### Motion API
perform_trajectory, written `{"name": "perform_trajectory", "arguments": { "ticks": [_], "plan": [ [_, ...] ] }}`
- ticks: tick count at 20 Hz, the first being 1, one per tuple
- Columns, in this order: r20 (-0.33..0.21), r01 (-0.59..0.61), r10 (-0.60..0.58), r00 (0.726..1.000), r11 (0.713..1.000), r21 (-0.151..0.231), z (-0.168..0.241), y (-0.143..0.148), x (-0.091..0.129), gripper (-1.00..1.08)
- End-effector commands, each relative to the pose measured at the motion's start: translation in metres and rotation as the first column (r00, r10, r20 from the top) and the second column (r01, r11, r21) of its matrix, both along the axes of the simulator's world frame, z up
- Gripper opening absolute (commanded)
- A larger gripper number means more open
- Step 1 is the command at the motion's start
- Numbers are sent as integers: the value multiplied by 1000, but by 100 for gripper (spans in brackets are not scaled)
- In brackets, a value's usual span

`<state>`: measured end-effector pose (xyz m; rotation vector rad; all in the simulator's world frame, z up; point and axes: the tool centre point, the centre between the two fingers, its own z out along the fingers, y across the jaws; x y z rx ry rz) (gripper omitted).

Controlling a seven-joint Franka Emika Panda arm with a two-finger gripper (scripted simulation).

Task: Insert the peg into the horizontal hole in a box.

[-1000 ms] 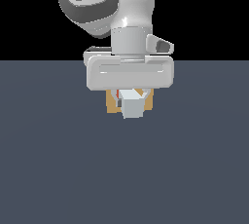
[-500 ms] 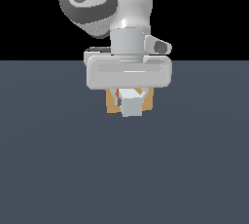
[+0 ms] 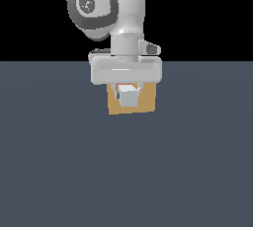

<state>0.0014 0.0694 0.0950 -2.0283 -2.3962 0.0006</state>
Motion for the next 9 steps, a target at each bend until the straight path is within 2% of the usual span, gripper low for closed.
{"name": "perform_trajectory", "arguments": {
  "ticks": [1,9],
  "plan": [
    [5,1,-1,1000,1000,0,2,14,-1,-100],
    [5,1,-1,1000,1000,0,3,26,-1,-100]
  ]
}}
